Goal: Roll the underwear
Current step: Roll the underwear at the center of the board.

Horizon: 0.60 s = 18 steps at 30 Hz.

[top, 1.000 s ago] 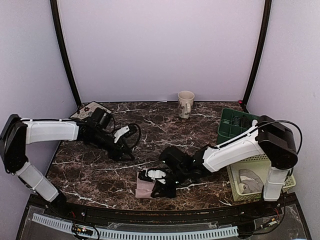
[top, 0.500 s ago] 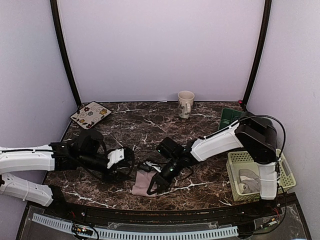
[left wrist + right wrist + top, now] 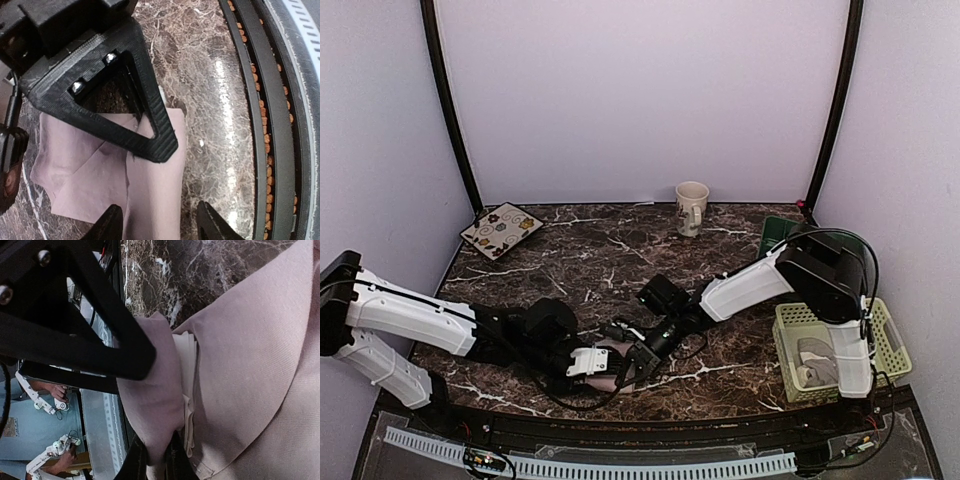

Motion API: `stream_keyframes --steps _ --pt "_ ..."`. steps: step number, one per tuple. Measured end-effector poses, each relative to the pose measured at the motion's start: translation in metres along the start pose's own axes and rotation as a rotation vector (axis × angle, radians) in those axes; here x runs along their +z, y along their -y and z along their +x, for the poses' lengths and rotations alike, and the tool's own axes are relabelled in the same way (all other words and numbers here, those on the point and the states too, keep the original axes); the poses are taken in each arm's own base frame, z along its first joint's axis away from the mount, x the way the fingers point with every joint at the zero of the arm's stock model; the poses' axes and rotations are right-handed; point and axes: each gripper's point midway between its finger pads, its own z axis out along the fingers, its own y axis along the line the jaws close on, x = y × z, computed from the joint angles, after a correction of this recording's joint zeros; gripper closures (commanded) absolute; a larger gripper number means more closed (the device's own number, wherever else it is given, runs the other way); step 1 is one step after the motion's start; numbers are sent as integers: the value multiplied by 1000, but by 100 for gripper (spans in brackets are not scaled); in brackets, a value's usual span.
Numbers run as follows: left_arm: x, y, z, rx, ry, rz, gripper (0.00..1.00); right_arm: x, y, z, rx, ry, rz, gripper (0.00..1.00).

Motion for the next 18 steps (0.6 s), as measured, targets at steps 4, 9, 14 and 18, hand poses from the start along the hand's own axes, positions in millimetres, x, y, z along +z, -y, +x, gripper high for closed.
stream_keyframes --steps 4,9,14,18 --pt "14 -3 4 26 -41 -8 80 -2 2 -1 8 4 -2 88" --pt "18 -1 2 56 -55 17 96 -10 3 2 -14 36 46 71" --pt "19 0 5 43 -67 49 100 -44 14 -1 -43 127 255 59" --pt "20 -3 5 -19 -67 123 100 -90 3 -17 -149 269 469 37"
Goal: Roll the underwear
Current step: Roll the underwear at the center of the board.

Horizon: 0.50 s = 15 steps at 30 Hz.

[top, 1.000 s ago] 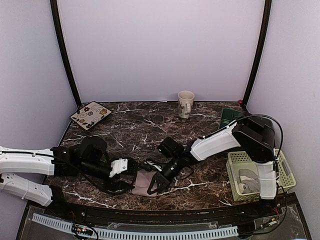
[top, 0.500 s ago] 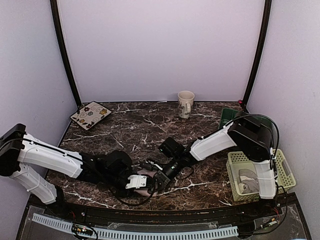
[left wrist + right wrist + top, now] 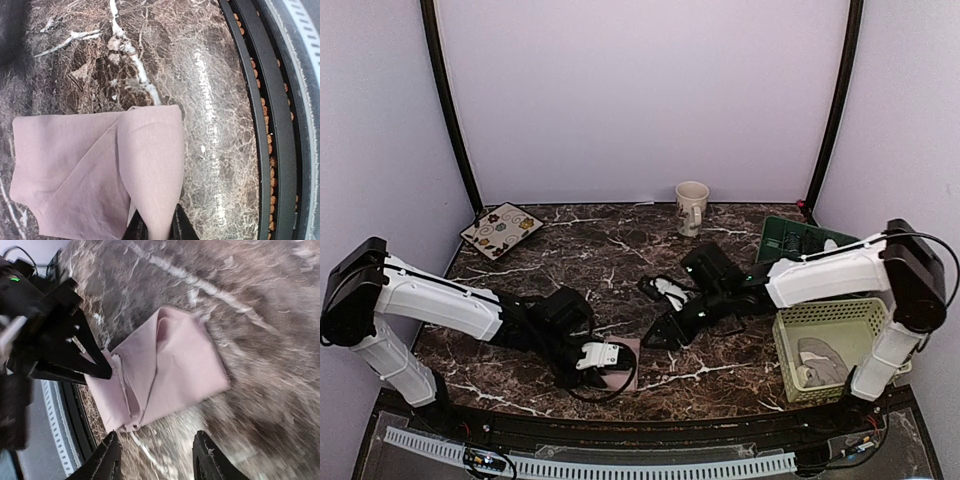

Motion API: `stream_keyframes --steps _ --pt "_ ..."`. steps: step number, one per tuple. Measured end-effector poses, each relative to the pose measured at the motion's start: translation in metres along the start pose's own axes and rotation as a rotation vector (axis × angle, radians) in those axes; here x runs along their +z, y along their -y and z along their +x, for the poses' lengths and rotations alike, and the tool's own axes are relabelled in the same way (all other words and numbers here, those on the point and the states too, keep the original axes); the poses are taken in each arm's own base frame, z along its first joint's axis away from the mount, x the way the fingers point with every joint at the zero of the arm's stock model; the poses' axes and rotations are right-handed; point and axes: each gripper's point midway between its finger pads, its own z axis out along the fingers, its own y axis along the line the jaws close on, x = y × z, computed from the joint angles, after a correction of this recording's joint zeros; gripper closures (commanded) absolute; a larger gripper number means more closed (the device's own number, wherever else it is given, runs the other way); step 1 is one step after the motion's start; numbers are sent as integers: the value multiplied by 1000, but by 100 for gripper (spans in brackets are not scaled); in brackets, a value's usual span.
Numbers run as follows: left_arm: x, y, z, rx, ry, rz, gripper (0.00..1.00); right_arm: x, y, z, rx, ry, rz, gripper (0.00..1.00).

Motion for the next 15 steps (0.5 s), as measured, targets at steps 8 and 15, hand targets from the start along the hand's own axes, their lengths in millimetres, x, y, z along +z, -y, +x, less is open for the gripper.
stream_keyframes --steps 8,15 --pt "2 -9 -2 -166 6 208 100 -122 -1 -38 -140 422 344 0" --pt "11 -20 -11 -318 17 414 98 -133 2 -44 -163 473 387 1"
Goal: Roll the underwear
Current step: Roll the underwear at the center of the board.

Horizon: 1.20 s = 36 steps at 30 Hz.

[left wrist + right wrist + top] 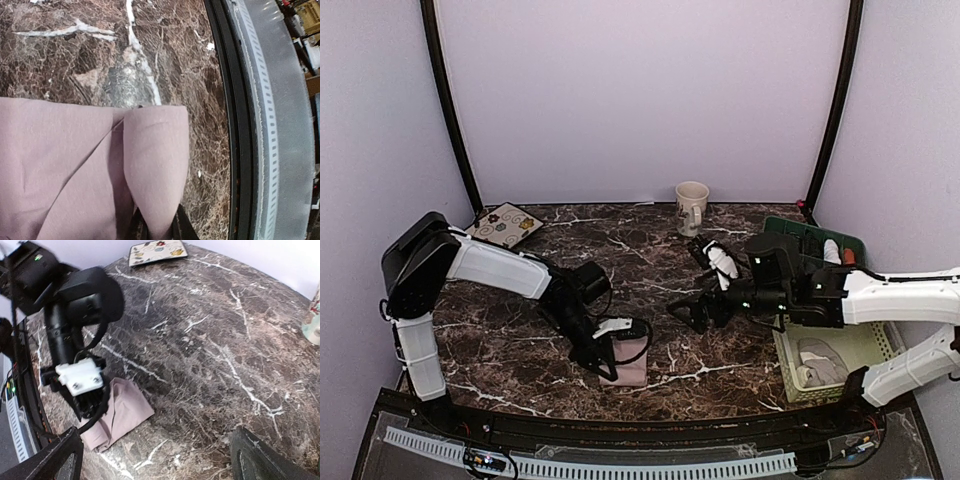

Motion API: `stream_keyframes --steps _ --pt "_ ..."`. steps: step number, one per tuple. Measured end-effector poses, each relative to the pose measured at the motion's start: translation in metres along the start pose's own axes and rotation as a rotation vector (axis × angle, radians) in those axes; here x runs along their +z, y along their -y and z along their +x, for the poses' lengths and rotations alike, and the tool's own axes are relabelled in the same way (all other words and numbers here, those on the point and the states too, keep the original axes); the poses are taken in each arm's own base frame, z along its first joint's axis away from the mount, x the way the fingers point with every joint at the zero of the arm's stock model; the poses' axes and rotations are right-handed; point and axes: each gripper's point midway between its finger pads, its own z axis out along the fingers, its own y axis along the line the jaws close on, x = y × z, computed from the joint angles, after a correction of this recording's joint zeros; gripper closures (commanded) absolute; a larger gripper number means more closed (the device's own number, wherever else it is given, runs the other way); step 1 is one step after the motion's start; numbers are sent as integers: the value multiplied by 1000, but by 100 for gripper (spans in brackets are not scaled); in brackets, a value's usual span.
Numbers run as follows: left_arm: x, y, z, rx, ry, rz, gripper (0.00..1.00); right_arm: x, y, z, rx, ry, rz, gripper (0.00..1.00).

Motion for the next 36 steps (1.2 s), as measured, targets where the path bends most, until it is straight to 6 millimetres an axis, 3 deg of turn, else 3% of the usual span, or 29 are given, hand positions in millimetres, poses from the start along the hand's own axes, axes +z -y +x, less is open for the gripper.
stream_keyframes --steps 5,9,13,15,18,28,33,36 --pt "2 -4 -2 -117 13 144 96 4 -36 35 -107 -65 -142 8" --pt "2 -5 -3 -186 25 223 94 6 -80 67 -248 -118 -250 15" --pt "4 -4 -4 -230 33 277 94 19 -102 99 -358 -189 -307 24" --pt "4 -3 -4 -239 33 290 93 30 -104 119 -400 -251 -314 27" --pt "5 -4 -4 -244 32 294 93 47 -107 131 -455 -301 -321 28" --pt "4 -4 -4 -258 38 307 90 96 -119 125 -628 -302 -305 41" --pt "4 -4 -4 -259 38 307 88 106 -112 142 -684 -351 -291 47" --pt "4 -4 -4 -258 39 307 87 111 -108 149 -709 -367 -277 58"
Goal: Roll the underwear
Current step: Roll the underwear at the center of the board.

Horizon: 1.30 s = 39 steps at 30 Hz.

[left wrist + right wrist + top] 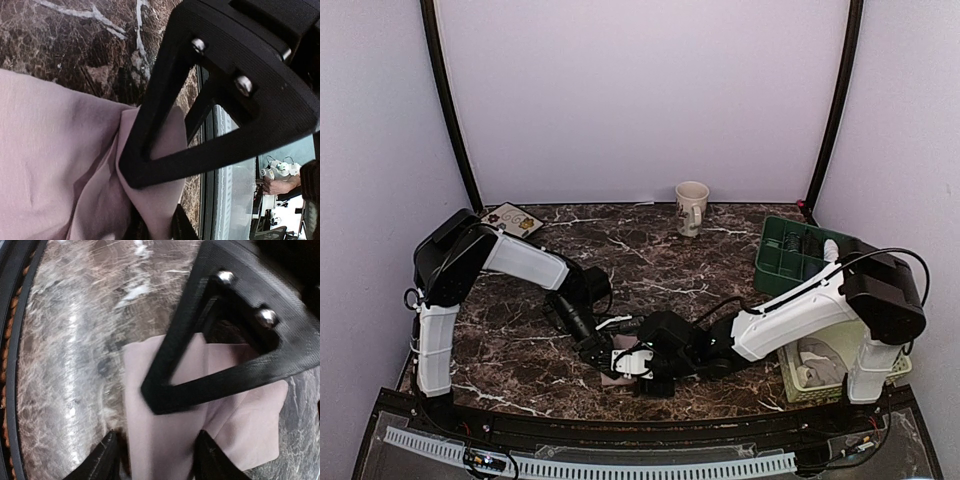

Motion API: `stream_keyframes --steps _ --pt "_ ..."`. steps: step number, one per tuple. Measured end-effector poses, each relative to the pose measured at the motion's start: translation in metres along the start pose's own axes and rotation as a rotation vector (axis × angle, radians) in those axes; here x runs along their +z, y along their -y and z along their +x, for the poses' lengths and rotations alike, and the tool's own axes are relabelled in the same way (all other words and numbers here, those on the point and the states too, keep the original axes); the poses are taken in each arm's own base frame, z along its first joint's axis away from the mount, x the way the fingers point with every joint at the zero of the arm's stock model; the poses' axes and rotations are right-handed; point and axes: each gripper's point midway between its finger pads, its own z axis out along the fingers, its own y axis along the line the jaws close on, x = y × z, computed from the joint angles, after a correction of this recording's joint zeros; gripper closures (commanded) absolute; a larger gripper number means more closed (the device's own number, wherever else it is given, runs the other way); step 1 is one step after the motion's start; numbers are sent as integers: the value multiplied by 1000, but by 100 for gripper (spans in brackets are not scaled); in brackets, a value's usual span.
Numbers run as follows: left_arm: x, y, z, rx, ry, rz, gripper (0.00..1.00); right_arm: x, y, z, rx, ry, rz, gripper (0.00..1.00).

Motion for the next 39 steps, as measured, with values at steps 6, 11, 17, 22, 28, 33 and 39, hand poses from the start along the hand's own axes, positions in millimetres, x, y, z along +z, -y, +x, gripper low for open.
stream_keyframes --steps 6,11,17,22,28,33,39 --pt "0 0 0 -3 -2 -2 70 4 5 -1 -3 -7 16 97" --pt "-8 2 -1 -12 22 -14 42 3 3 -3 23 -8 -13 100" --pt "-56 -13 1 10 73 -257 33 1 -3 -4 119 7 -105 100" --pt "-160 -24 -14 81 230 -690 30 -3 -15 -7 221 12 -237 100" --pt "-253 54 -56 327 540 -1057 1 3 -19 -16 338 -17 -393 100" --pt "-266 98 -50 437 672 -1104 1 11 -17 -25 449 -38 -522 100" --pt "-203 92 -14 471 581 -978 3 13 -16 -27 595 -72 -684 100"
